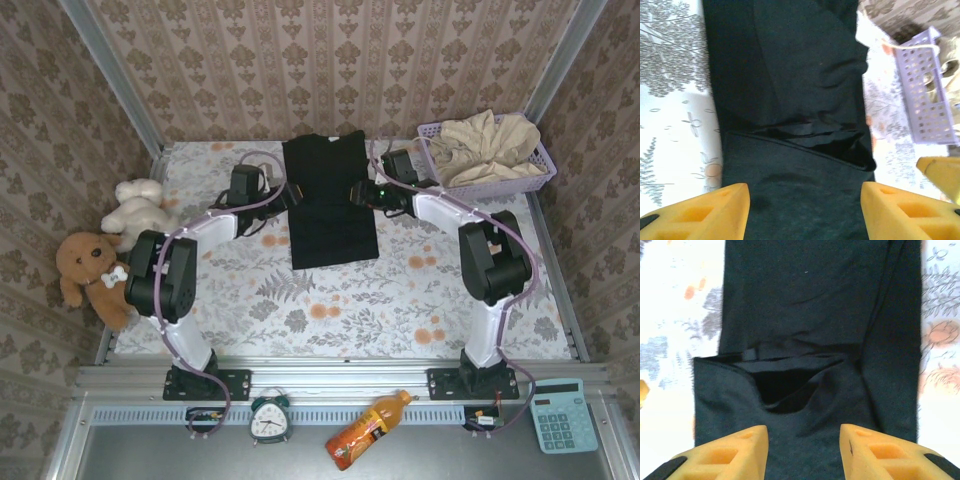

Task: Fold and stack the mixed laundry pile

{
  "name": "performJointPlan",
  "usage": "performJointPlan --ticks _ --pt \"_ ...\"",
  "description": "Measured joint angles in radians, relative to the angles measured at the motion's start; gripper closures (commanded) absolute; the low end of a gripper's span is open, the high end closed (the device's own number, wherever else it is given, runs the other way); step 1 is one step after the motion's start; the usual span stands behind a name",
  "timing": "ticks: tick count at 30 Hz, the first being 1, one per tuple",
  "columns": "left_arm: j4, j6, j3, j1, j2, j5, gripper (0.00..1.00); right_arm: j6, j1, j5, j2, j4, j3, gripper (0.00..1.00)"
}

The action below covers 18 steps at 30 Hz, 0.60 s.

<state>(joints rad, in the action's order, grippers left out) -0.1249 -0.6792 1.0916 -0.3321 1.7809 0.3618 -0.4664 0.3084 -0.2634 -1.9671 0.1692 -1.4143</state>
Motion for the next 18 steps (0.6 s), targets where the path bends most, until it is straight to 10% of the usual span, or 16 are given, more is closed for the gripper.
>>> performJointPlan --ticks 15,18 --pt "0.014 0.134 0.064 0.006 0.184 0.005 0.6 0.027 -0.017 -0.031 -0.248 0.051 -0.198 0.62" --pt "0.004 0.134 0.077 0.006 0.195 0.016 0.69 0.011 -0.017 -0.059 -0.261 0.033 -0.213 0.76"
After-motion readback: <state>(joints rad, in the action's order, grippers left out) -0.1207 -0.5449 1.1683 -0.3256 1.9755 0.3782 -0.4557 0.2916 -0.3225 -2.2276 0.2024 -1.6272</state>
